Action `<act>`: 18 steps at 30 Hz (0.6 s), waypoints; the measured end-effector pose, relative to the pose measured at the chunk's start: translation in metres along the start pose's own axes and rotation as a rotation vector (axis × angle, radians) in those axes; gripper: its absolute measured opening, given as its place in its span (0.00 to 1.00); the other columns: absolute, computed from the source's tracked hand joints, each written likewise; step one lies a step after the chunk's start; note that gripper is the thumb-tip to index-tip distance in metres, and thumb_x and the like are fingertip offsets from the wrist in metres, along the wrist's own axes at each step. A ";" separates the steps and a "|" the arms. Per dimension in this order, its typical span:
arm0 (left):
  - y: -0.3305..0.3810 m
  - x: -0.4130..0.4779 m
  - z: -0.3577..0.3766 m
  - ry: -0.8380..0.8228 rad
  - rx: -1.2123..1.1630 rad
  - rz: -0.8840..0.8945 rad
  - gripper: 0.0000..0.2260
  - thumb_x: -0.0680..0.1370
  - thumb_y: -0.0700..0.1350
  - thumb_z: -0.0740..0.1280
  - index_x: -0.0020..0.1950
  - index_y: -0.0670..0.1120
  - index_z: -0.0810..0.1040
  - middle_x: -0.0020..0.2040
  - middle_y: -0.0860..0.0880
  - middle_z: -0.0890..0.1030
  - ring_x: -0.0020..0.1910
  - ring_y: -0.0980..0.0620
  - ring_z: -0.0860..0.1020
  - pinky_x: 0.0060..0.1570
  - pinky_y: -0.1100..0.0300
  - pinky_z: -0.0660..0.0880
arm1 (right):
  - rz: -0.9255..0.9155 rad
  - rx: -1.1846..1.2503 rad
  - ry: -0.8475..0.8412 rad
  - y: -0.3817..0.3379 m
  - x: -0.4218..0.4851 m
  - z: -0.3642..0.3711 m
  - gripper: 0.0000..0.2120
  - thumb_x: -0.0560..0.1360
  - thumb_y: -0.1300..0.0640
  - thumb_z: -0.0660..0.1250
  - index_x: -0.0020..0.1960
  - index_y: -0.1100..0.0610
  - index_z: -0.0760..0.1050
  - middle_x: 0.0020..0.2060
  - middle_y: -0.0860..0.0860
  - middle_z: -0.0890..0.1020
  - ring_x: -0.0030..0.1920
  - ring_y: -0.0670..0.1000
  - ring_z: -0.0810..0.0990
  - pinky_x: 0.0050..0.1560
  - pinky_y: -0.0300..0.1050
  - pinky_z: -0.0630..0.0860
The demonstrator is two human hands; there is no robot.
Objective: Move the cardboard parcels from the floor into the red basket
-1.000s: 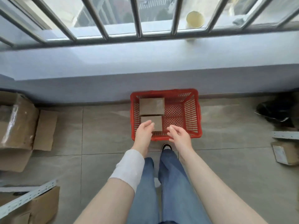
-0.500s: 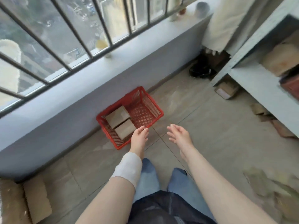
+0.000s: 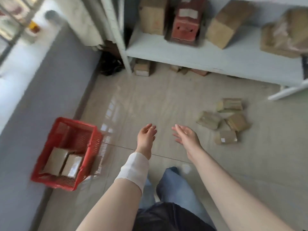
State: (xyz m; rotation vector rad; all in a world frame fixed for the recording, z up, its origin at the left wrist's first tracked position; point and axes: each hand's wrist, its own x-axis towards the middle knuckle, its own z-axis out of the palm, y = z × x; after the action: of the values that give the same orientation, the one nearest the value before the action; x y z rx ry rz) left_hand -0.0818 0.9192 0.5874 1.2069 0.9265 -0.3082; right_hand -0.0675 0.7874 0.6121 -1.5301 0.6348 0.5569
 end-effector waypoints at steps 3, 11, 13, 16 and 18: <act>-0.006 -0.007 0.066 -0.115 0.103 0.003 0.17 0.80 0.41 0.60 0.69 0.40 0.68 0.65 0.43 0.76 0.59 0.48 0.76 0.55 0.60 0.70 | 0.023 0.084 0.086 0.004 0.006 -0.058 0.07 0.77 0.54 0.62 0.52 0.55 0.73 0.59 0.57 0.79 0.60 0.56 0.78 0.51 0.41 0.75; -0.005 -0.005 0.189 -0.293 0.304 -0.009 0.16 0.80 0.40 0.60 0.68 0.40 0.69 0.65 0.42 0.76 0.59 0.49 0.76 0.57 0.58 0.69 | 0.024 0.253 0.293 -0.011 0.024 -0.163 0.07 0.77 0.53 0.61 0.53 0.54 0.73 0.60 0.56 0.79 0.55 0.52 0.78 0.53 0.44 0.73; -0.004 0.001 0.218 -0.337 0.327 -0.020 0.16 0.80 0.40 0.60 0.68 0.40 0.69 0.65 0.42 0.76 0.59 0.47 0.76 0.57 0.58 0.69 | 0.033 0.269 0.351 -0.018 0.029 -0.190 0.05 0.77 0.53 0.61 0.49 0.53 0.74 0.60 0.58 0.78 0.57 0.55 0.78 0.56 0.47 0.74; -0.002 0.007 0.258 -0.375 0.369 -0.030 0.16 0.80 0.41 0.61 0.68 0.40 0.69 0.64 0.42 0.77 0.60 0.47 0.76 0.56 0.58 0.70 | 0.077 0.283 0.428 -0.024 0.037 -0.229 0.06 0.77 0.55 0.62 0.48 0.57 0.75 0.60 0.61 0.78 0.60 0.58 0.77 0.53 0.45 0.74; -0.002 0.007 0.282 -0.398 0.406 -0.027 0.16 0.80 0.41 0.61 0.67 0.40 0.70 0.61 0.44 0.78 0.58 0.49 0.76 0.54 0.59 0.71 | 0.088 0.294 0.455 -0.025 0.043 -0.255 0.11 0.77 0.54 0.62 0.51 0.62 0.76 0.60 0.65 0.77 0.61 0.60 0.77 0.50 0.41 0.74</act>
State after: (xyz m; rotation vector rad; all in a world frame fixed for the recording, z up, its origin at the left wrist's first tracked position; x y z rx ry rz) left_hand 0.0470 0.6683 0.5972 1.4337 0.5448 -0.7559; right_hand -0.0267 0.5313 0.6153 -1.3577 1.0870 0.1641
